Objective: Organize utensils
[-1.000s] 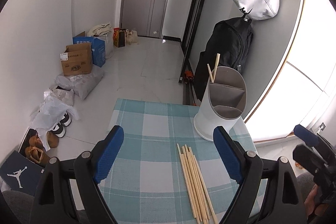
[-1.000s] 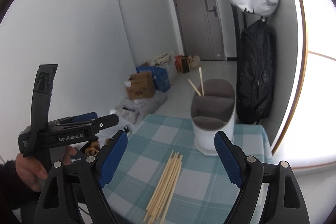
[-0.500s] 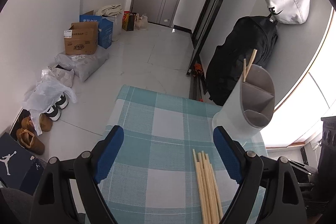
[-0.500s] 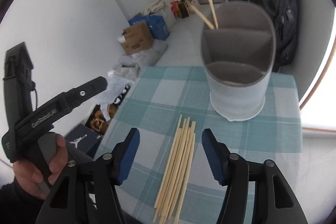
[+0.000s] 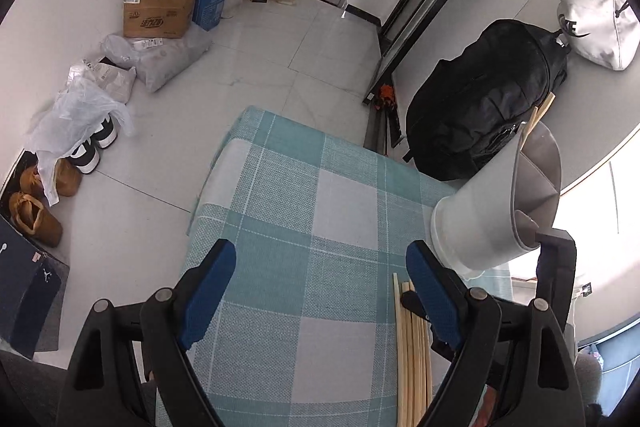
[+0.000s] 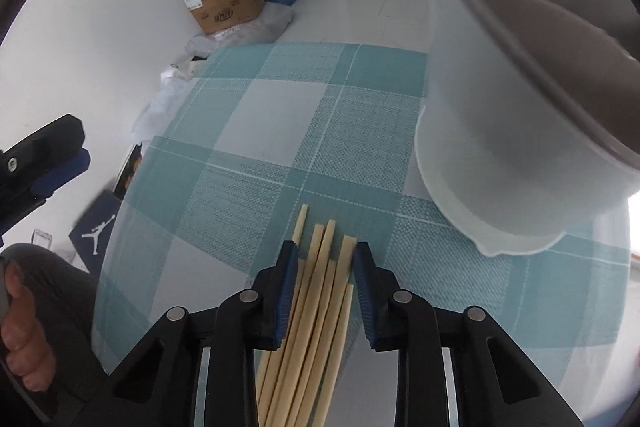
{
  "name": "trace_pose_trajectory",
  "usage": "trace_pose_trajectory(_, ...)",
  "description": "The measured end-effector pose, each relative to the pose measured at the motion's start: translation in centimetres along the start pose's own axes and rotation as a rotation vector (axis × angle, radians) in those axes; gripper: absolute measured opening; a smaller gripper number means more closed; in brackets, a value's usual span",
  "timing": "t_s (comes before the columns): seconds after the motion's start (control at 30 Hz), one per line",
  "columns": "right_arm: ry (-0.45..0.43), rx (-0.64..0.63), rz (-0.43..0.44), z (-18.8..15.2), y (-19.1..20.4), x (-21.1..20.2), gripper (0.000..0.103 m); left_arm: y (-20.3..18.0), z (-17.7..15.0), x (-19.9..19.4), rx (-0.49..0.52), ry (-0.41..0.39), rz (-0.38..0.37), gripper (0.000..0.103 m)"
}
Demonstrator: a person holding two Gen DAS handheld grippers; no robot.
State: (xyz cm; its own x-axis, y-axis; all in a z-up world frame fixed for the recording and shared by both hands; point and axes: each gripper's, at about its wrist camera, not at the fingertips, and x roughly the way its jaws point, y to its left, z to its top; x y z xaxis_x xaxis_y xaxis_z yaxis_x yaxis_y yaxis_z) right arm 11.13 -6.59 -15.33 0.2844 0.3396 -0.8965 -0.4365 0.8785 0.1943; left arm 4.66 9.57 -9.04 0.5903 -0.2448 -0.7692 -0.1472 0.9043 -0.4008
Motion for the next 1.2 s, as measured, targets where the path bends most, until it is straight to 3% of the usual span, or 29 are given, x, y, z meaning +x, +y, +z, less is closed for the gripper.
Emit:
trace_pose_trajectory(0.17,0.025,-0.049,-0.054,0.7,1.0,0.3,0.026,0.7,0.2,0.4,-0.022,0.019,-0.002,0.084)
trace_pose_trajectory(0.3,0.028,-0.059,-0.061,0.6,1.1,0.1,0.014,1.2,0.5,0.4,-0.049,0.019,-0.004,0.084)
trace_pose_trajectory(0.4,0.014,-0.046,-0.055,0.0,0.7,-0.4,0.013,1.2,0.4,0.7,-0.052,0.025,-0.001,0.084)
trace_pose_trajectory(0.47,-0.009,-0.029,-0.033,-0.2,0.4,-1.1,0.005,1.1,0.3,0.7,-0.044,0.027,0.007,0.084)
trace_pose_trajectory(0.67,-0.082,0.04,0.019,-0.9,-1.4,-3.6,0.005,0.7,-0.2,0.9,-0.015,0.035,0.036,0.084)
trace_pose_trajectory(0.9,-0.246,0.087,0.084,-2.0,-2.8,-8.9,0.004,-0.3,-1.1,1.8,0.033,0.079,0.062,0.084)
trace_pose_trajectory(1.2,-0.473,0.133,0.134,-3.1,-4.0,-15.3,0.003,-3.6,-3.0,4.3,0.199,0.21,0.137,0.084)
